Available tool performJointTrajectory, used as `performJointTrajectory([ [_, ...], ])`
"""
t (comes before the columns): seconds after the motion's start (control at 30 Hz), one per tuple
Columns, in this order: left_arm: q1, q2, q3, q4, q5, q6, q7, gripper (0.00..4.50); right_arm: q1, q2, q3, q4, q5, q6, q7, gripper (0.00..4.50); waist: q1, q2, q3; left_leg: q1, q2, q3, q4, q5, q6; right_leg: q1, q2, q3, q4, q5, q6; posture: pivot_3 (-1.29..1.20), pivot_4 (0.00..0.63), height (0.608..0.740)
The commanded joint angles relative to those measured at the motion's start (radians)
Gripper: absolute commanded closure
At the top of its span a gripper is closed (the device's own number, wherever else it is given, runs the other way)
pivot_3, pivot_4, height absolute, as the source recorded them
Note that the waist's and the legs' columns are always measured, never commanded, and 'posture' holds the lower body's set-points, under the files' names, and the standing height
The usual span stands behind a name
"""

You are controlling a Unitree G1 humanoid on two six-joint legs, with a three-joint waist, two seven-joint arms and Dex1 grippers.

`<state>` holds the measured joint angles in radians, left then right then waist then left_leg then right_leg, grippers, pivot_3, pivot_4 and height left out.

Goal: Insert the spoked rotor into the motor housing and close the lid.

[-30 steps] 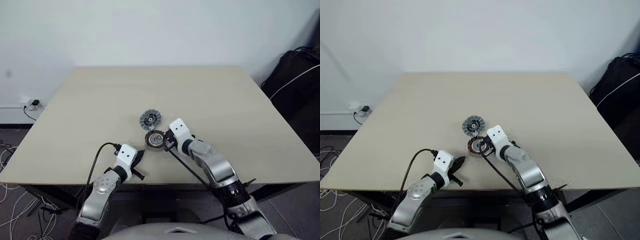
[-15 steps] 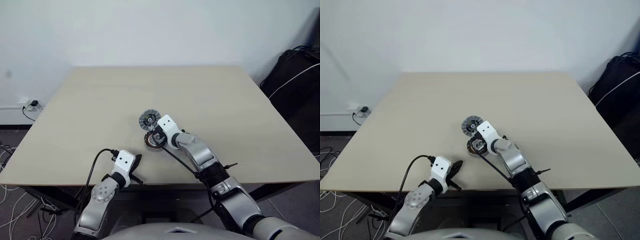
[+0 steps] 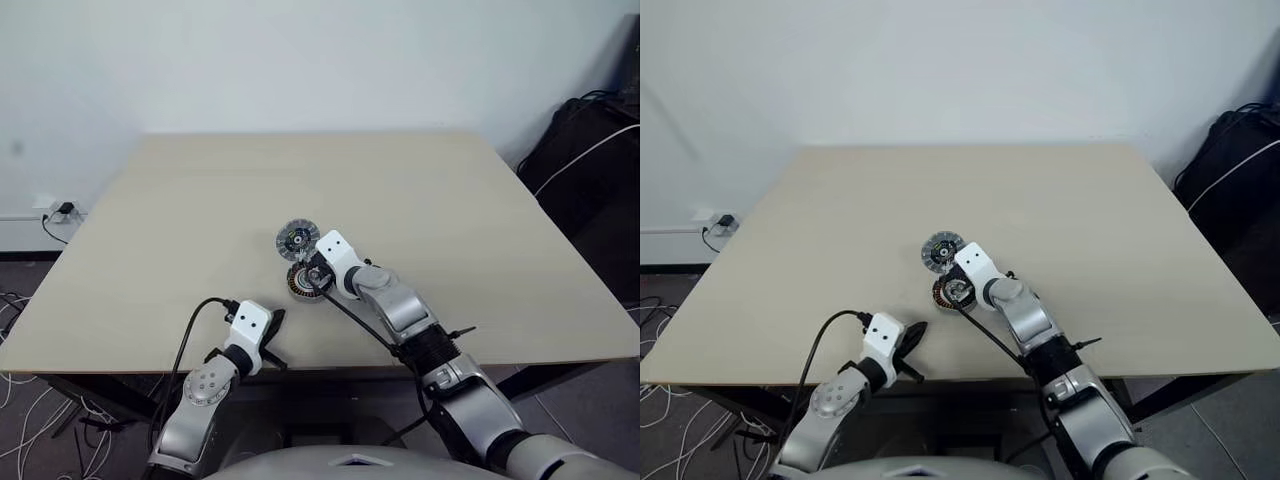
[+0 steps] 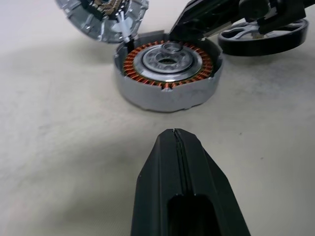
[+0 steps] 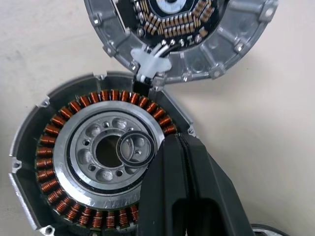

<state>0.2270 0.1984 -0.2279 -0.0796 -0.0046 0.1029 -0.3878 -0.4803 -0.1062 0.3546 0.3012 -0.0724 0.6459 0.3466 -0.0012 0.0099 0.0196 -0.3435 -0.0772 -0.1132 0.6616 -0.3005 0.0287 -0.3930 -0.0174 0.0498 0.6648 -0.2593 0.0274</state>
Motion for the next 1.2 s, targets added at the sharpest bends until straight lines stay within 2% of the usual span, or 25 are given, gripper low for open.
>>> performJointTrajectory([
  [0.03,-0.021,-0.003,-0.002,-0.036,-0.008,0.000,-0.004,4.50,-0.003,0.005,-0.008,-0.058,-0.002,0.015,0.008,4.47,-0.002,0.000,0.000,0.000,0.000,0.000,0.000,0.000,0.000,0.000,0.000,0.000,0.000,0.000,0.000,0.00,0.000,0.740],
  [0.4,-0.032,0.001,-0.002,-0.034,-0.008,0.012,-0.012,4.50,0.013,-0.001,0.015,-0.079,-0.005,0.038,0.052,4.47,-0.010,0.000,0.000,0.000,0.000,0.000,0.000,0.000,0.000,0.000,0.000,0.000,0.000,0.000,0.000,0.00,0.000,0.740],
  [1.2,-0.031,-0.001,-0.012,-0.021,-0.011,0.011,-0.024,4.50,0.065,-0.016,0.004,-0.141,0.007,-0.050,0.108,4.47,-0.010,0.000,0.000,0.000,0.000,0.000,0.000,0.000,0.000,0.000,0.000,0.000,0.000,0.000,0.000,0.00,0.000,0.740],
])
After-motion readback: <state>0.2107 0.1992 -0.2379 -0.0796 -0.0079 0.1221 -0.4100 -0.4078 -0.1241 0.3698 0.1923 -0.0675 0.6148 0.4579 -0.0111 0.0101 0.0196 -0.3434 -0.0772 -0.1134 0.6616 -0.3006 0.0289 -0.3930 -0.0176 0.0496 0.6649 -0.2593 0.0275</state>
